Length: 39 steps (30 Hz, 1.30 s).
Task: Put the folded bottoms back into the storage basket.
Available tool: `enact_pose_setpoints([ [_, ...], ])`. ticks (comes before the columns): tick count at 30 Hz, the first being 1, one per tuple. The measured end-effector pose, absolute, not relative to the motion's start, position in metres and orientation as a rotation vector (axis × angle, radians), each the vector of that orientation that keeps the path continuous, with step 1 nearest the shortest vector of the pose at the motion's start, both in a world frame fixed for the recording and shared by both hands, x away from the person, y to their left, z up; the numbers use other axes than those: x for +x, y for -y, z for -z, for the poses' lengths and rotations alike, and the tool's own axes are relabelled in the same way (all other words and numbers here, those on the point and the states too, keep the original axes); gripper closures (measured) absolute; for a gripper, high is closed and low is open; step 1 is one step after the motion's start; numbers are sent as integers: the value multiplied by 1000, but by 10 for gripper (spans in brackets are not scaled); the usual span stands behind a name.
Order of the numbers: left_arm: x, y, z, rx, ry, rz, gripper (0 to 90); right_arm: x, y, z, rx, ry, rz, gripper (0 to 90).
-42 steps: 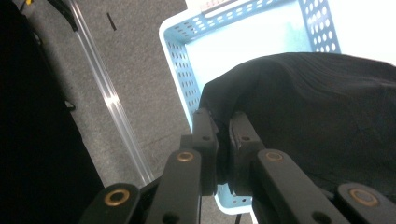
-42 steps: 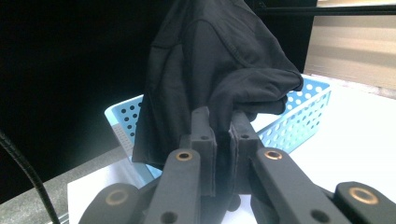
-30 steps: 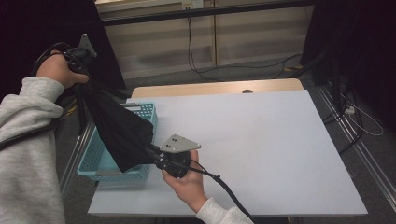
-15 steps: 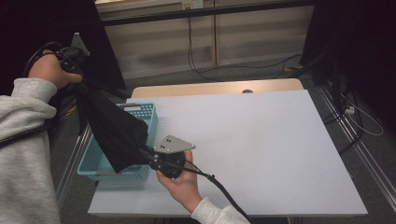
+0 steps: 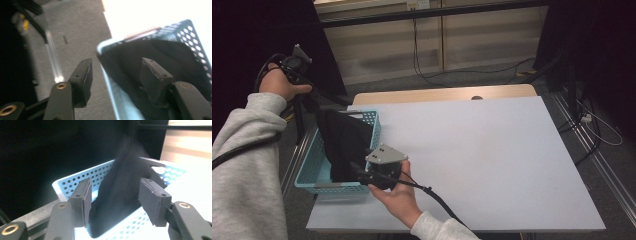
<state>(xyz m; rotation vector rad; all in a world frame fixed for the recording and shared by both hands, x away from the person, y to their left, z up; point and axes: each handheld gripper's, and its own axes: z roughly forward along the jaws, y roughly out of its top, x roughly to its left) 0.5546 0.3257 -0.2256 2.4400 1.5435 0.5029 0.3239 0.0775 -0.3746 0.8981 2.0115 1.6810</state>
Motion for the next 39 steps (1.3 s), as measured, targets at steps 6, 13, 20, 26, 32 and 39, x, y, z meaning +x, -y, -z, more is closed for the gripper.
enact_pose_setpoints([
  [6,534,-320,241,2426,-1510,-408,377,322,-43,378,916,-2041,-1599,337],
  [13,516,-317,250,2388,-1490,-351,341,324,-6,383,915,-2052,-1550,304],
  [20,506,-313,263,2350,-1489,-299,322,325,22,388,927,-2048,-1534,283],
  [26,504,-311,275,2341,-1470,-276,317,326,40,395,970,-2036,-1537,260],
  [32,502,-306,287,2337,-1460,-237,311,328,57,399,989,-2039,-1501,253],
  [39,499,-303,291,2326,-1437,-232,305,332,72,408,1020,-2076,-1468,253],
])
